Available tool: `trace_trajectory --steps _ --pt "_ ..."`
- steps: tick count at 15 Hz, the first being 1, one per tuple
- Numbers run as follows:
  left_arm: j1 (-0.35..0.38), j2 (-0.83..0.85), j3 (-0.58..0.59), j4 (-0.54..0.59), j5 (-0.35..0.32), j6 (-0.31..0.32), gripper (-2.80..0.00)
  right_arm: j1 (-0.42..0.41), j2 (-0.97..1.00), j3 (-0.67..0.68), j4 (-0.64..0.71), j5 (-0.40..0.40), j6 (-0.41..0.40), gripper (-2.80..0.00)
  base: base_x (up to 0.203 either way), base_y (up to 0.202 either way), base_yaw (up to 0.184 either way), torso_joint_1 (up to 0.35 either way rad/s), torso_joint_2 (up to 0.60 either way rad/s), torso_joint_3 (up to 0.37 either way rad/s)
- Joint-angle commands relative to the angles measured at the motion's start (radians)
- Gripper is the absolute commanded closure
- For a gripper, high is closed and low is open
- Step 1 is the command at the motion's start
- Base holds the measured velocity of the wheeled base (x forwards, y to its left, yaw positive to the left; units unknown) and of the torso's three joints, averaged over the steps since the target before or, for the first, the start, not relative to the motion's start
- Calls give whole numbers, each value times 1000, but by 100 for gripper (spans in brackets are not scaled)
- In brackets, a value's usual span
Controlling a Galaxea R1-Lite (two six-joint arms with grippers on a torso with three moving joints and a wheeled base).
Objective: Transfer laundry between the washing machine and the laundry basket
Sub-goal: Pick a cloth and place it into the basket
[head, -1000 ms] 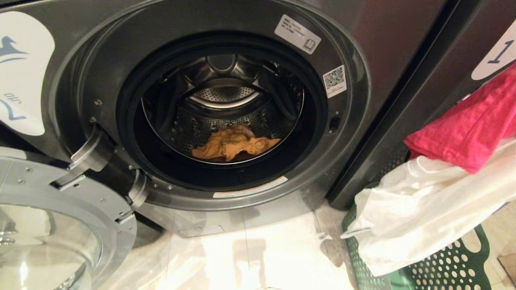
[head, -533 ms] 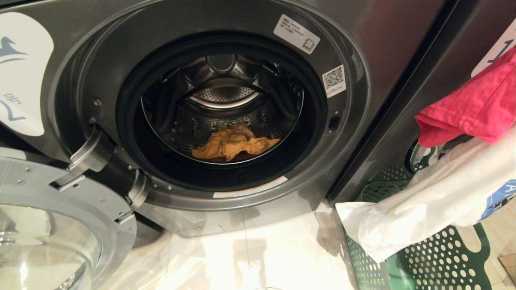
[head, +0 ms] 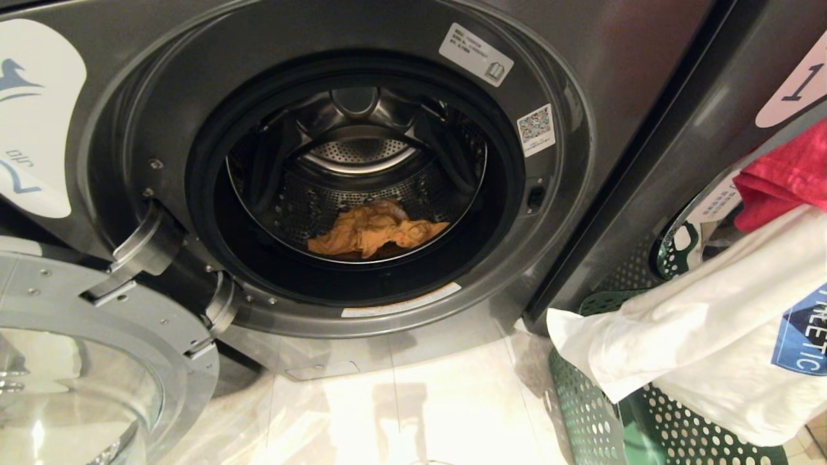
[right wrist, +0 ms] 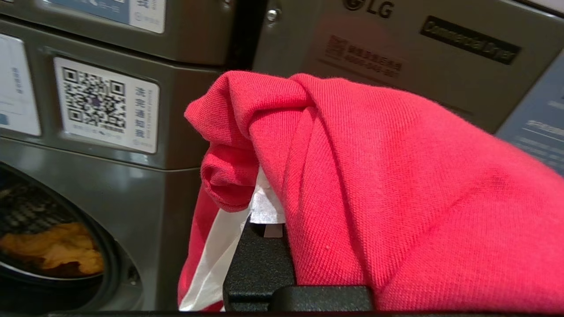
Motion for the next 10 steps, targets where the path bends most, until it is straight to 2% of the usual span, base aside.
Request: trace_trajectory --steps 1,4,6,8,10 --pt "0 1 0 0 0 0 0 -28 -4 -2 1 -4 -6 0 0 0 0 0 0 0" --pt "0 1 0 0 0 0 0 -79 -24 31 3 -9 -1 0 0 0 0 0 0 0" --pt "0 1 0 0 1 0 0 -119 -60 124 2 -44 36 0 0 0 0 0 0 0" --pt "0 1 0 0 0 0 0 -149 -101 242 3 -164 177 0 0 0 0 0 0 0" --pt "0 1 0 0 0 0 0 -158 -127 297 5 -364 258 0 0 0 0 0 0 0"
